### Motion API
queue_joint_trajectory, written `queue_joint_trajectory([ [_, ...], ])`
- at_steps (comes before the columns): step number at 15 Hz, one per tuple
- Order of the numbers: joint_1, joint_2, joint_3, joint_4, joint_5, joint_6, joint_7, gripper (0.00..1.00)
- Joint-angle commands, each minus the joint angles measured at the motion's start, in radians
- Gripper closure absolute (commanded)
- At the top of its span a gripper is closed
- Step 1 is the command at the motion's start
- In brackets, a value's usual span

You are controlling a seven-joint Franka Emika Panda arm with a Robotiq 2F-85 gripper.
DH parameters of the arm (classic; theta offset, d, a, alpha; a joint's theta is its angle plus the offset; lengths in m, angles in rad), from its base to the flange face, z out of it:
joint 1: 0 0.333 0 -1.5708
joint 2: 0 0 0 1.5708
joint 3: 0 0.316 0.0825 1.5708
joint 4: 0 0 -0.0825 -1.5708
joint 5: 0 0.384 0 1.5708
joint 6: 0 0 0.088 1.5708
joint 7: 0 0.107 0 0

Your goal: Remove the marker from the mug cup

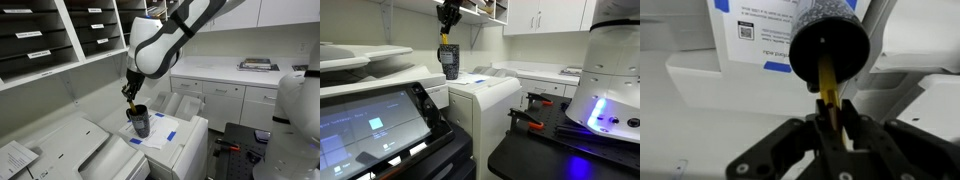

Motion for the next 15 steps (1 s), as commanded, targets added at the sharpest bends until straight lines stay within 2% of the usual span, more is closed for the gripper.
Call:
queue_joint_trajectory([
  [1, 0.003, -0.06, -0.014, 0.001, 0.013, -0.037, -0.006, 0.95],
  [4, 0.009, -0.105, -0.03, 0.035, 0.03, -0.121, -0.018, 0.95],
  [6, 0.01, -0.132, -0.043, 0.077, 0.047, -0.238, -0.025, 0.95],
  [9, -0.003, -0.151, -0.066, 0.146, 0.069, -0.35, -0.008, 0.95],
  [11, -0.024, -0.14, -0.084, 0.209, 0.067, -0.464, 0.008, 0.95],
  [12, -0.043, -0.118, -0.089, 0.251, 0.039, -0.569, 0.016, 0.95],
  [15, -0.077, -0.051, -0.126, 0.31, 0.036, -0.741, -0.006, 0.95],
])
